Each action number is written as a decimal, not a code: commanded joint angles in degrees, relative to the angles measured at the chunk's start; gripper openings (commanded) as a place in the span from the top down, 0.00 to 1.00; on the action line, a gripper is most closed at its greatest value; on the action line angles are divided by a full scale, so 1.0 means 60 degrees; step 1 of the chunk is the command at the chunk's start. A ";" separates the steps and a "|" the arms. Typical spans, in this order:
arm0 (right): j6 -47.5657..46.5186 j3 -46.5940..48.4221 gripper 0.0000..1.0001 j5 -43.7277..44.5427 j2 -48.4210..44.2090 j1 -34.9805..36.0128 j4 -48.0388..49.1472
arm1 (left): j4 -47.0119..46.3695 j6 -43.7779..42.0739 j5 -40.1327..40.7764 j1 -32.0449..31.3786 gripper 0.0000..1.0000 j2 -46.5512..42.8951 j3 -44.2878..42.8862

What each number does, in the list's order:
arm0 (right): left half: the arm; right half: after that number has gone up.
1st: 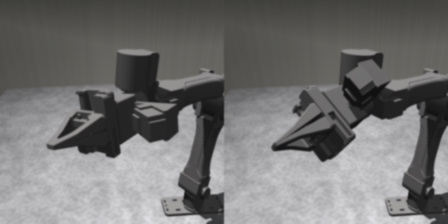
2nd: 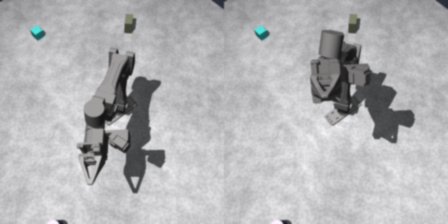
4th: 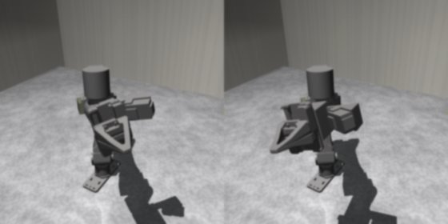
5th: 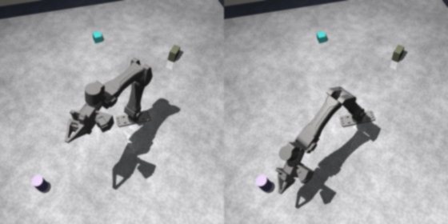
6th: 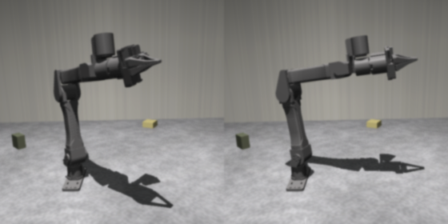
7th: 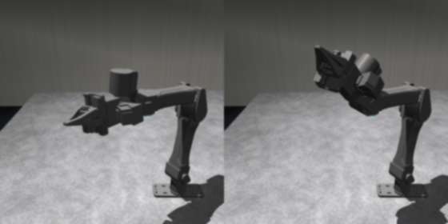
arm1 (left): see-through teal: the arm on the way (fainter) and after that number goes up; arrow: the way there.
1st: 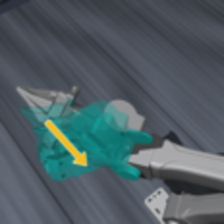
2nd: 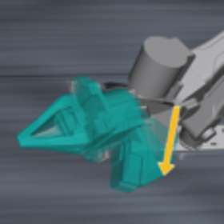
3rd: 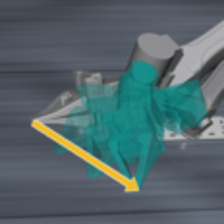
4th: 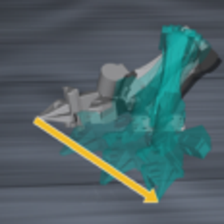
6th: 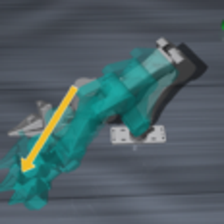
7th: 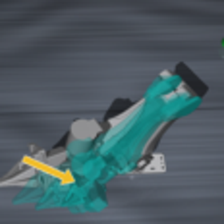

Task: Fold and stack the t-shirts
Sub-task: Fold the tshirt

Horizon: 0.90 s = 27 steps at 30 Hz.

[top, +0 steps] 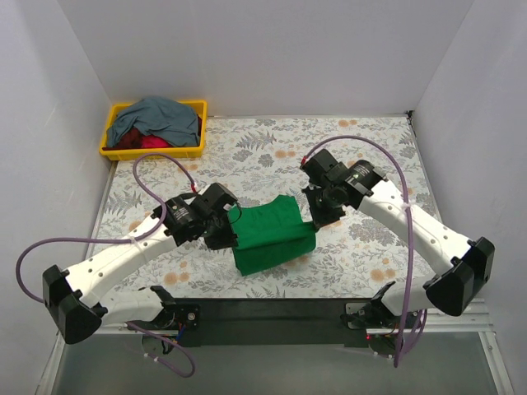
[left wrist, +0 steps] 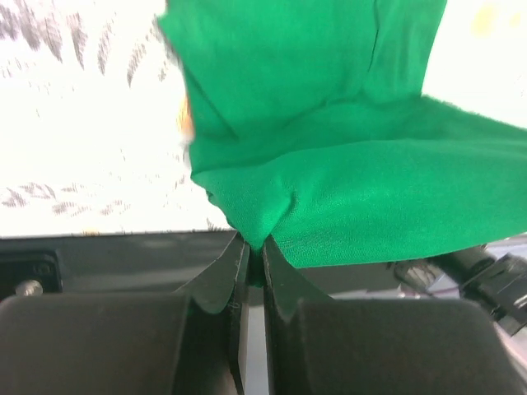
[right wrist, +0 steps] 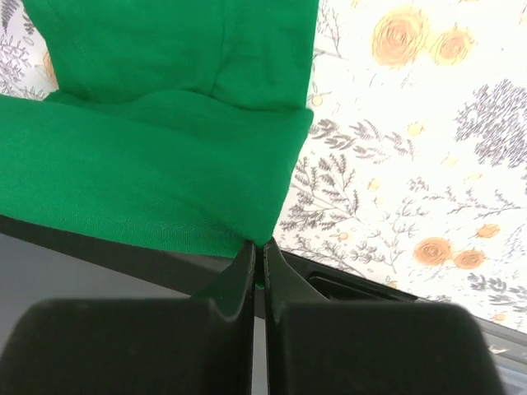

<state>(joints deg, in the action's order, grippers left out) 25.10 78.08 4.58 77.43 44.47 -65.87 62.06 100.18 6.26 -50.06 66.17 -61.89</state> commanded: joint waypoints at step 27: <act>-0.2514 0.1108 0.99 0.0277 0.4892 -0.1493 0.3885 | -0.4980 -0.2063 -0.0004 0.3422 1.00 0.2828 0.1731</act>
<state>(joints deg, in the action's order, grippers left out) 11.73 85.73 4.51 106.32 36.58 -46.94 36.16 89.23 4.05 -30.39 83.13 -52.34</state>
